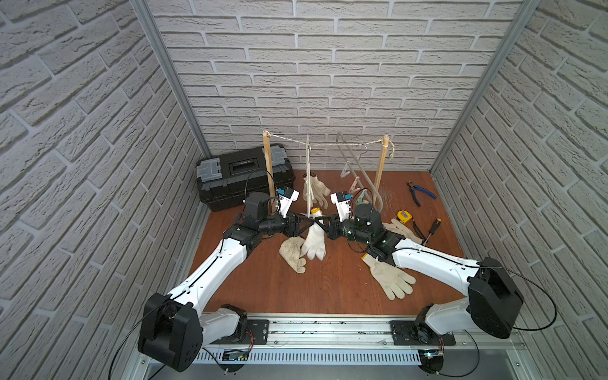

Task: Clip the gloves onto a hanger to dry
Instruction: Pick up the glove from the center of the board.

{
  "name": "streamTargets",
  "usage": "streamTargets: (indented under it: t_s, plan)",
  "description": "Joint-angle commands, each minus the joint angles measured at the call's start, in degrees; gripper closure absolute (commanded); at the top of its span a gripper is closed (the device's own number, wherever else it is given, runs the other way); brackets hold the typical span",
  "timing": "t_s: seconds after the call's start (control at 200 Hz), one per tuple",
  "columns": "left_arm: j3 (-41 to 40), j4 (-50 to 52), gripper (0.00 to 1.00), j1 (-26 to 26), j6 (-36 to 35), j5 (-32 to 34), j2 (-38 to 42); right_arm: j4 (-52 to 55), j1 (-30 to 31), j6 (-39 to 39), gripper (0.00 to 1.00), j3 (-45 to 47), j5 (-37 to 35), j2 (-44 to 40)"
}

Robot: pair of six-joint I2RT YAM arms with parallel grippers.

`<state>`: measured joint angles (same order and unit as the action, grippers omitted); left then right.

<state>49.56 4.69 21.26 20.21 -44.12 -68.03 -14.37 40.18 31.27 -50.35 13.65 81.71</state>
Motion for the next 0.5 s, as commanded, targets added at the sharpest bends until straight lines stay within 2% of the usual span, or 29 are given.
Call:
streamTargets:
  t_s: [0.0,0.165,0.345,0.42,0.495]
  plan:
    - [0.2,-3.3,0.36,0.5,-1.7,-1.5,1.0,1.6,0.7,-3.1,0.88,0.8,-1.2,-1.8]
    - [0.4,-3.8,0.34,1.8,-2.4,-0.4,-0.4,0.9,1.6,-3.4,0.88,0.6,-0.3,-1.5]
    - [2.6,0.2,0.38,2.3,-4.8,1.0,-3.1,0.2,2.1,-3.0,0.87,0.4,0.6,-1.1]
    - [3.5,1.8,0.44,2.4,-5.9,0.8,-3.9,0.2,2.2,-2.8,0.87,0.2,0.6,-1.1]
    - [4.2,1.7,0.58,2.4,-6.1,-0.6,-4.4,0.3,2.2,-2.8,0.87,0.0,0.7,-1.1]
